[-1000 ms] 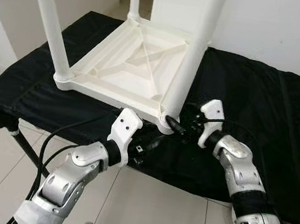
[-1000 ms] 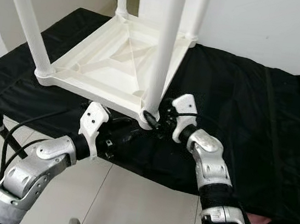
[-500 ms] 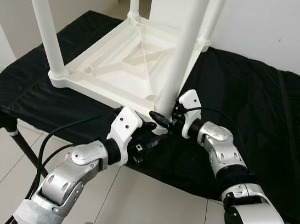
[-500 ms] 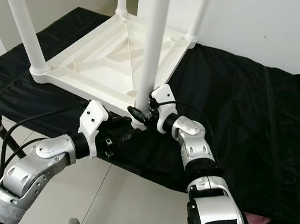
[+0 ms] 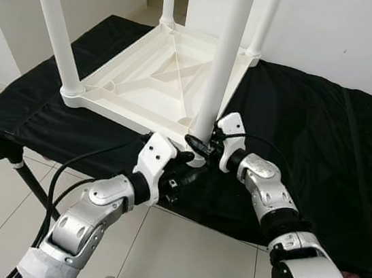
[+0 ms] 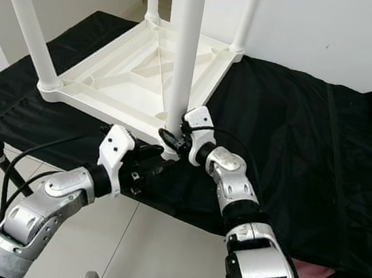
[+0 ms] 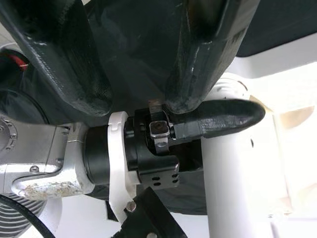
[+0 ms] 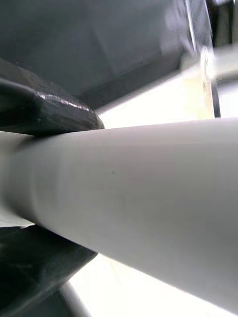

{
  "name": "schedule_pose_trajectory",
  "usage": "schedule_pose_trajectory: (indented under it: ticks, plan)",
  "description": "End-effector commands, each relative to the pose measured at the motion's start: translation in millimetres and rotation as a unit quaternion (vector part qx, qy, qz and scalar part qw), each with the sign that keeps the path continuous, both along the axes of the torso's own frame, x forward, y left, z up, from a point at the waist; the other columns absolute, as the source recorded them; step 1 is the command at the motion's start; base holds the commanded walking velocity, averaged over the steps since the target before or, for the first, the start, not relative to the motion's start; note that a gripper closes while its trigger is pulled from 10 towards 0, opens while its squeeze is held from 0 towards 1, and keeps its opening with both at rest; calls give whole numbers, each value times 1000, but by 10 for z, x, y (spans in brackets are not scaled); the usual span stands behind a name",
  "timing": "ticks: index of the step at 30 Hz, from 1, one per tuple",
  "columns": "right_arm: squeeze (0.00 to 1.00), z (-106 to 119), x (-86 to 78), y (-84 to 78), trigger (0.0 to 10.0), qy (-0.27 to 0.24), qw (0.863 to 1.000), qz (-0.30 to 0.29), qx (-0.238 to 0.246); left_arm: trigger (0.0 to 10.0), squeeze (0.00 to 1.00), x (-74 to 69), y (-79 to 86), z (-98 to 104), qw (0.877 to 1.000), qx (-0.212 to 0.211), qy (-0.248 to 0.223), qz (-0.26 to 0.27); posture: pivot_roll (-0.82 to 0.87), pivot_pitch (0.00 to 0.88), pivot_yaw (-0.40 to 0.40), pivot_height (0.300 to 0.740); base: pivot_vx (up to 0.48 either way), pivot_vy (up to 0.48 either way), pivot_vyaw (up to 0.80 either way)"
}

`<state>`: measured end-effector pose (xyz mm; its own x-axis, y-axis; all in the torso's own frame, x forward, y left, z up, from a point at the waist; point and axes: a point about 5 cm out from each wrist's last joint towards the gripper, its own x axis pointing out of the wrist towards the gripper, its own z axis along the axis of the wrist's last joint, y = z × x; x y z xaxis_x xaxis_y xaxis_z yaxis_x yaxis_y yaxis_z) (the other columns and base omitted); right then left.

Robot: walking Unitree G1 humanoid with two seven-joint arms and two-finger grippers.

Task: Building children table

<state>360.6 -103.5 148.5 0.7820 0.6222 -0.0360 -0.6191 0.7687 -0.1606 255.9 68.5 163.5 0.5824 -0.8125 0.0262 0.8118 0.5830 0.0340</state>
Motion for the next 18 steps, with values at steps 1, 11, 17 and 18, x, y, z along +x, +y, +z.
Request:
schedule_pose_trajectory:
  ticks: [1, 11, 17, 18]
  plan:
    - [0, -46, 8, -187, 0, 12, 996, -91, 16, 10000, 0, -31, -23, -28, 1000, 2, 10, -9, -60, 64, 4, 740, 0, 0, 0]
    - [0, -28, -62, -399, 0, -12, 969, -240, 53, 10000, 0, -47, -33, -39, 1000, 2, 13, -14, -54, 61, -1, 740, 0, 0, 0]
    - [0, -35, -207, -456, 0, -23, 953, -299, 48, 10000, 0, -53, -14, -44, 1000, 3, 14, -12, -54, 61, -1, 740, 0, 0, 0]
    - [0, -35, -207, -456, 0, -23, 953, -299, 48, 10000, 0, -53, -14, -44, 1000, 3, 14, -12, -54, 61, -1, 740, 0, 0, 0]
